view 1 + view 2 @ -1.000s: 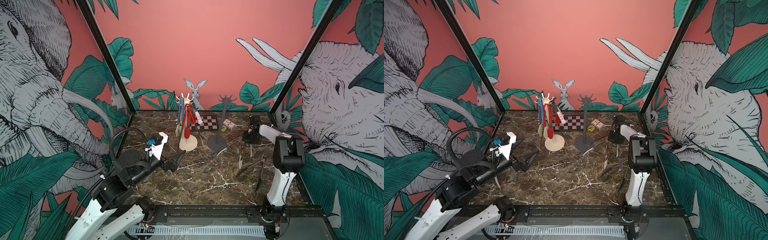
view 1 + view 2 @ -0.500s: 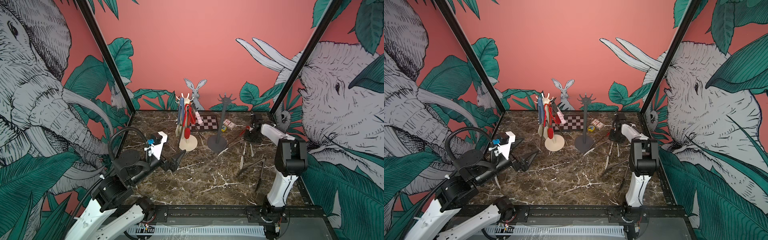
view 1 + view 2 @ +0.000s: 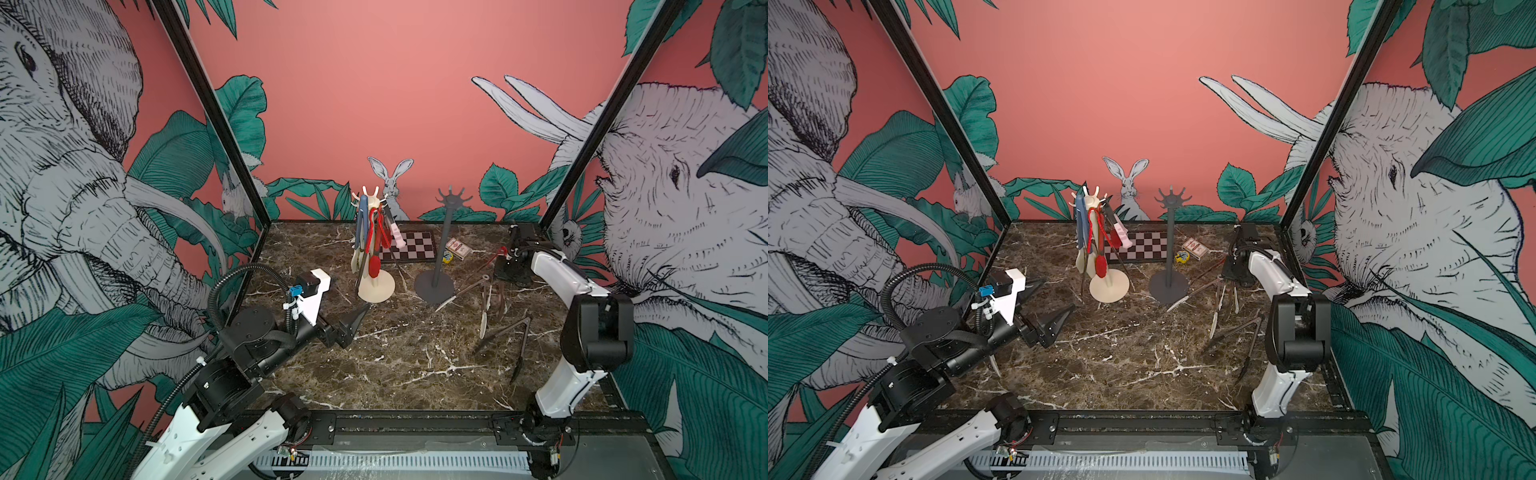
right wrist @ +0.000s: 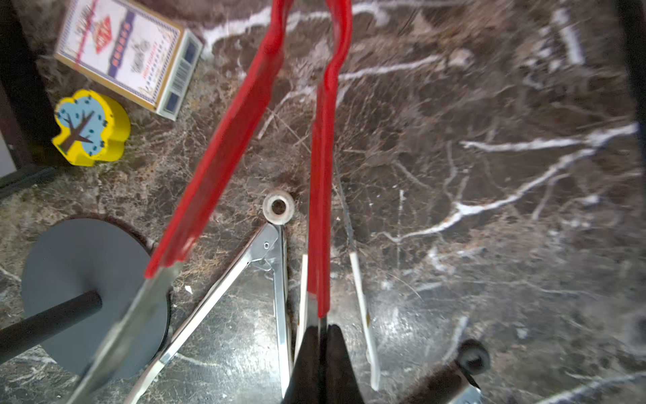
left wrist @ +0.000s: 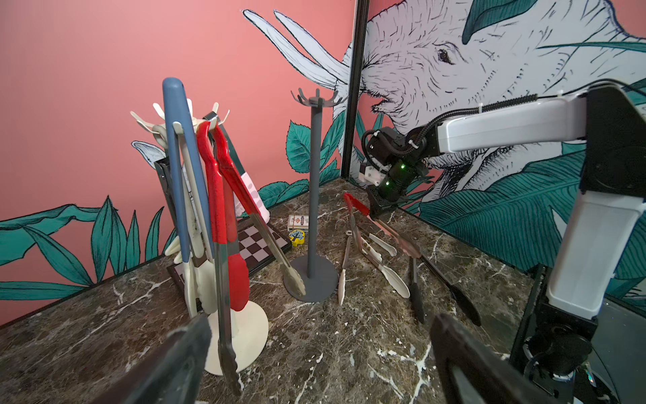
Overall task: Hang food tongs on kitchen utensil racks
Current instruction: Pick up the food tongs from the center of the board.
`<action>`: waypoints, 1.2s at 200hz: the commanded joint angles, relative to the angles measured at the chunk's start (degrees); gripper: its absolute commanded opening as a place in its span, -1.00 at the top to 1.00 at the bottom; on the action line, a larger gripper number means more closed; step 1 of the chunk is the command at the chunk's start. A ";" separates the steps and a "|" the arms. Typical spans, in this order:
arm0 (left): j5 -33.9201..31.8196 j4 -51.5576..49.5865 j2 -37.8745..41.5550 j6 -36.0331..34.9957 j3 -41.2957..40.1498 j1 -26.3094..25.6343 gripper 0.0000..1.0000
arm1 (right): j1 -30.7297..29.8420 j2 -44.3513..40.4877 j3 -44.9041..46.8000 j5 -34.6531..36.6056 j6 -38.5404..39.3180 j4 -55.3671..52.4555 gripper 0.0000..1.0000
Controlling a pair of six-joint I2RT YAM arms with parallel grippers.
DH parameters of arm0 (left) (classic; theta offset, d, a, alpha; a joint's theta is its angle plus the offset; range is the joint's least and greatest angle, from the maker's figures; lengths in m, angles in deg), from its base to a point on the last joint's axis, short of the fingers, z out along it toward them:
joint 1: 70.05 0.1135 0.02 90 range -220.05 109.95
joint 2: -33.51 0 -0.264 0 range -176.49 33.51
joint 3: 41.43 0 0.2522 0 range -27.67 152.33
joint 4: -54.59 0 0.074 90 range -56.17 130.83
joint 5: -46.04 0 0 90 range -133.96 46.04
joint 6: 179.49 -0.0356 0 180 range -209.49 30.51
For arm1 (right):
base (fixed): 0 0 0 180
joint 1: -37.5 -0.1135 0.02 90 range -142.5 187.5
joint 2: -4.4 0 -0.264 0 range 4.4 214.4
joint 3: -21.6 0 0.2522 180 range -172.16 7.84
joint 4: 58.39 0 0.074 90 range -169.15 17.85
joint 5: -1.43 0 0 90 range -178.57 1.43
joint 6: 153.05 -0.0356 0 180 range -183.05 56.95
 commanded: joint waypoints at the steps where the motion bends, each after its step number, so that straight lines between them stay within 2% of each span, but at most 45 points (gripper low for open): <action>1: 2.50 3.08 0.00 1.00 -1.47 0.02 -0.99 | -1.72 -5.56 1.94 3.17 -0.77 2.70 1.00; 42: 5.53 10.22 0.77 6.49 -7.03 0.00 -0.99 | -3.21 -16.65 8.83 5.92 2.08 7.74 1.00; 98: 0.64 9.89 2.22 4.54 -8.61 0.02 -0.99 | -3.80 -31.94 18.15 5.02 12.67 16.50 1.00; 138: -1.89 10.45 4.79 5.15 -11.18 -0.03 -0.99 | -3.83 -40.75 23.74 3.95 16.42 22.52 1.00; 210: -4.50 6.27 8.70 5.95 -11.70 0.00 -0.99 | -4.08 -47.86 24.50 -2.47 18.04 26.66 1.00; 240: -5.34 4.85 10.09 5.96 -11.68 -0.05 -0.99 | -6.50 -48.45 21.65 -5.80 18.74 26.56 1.00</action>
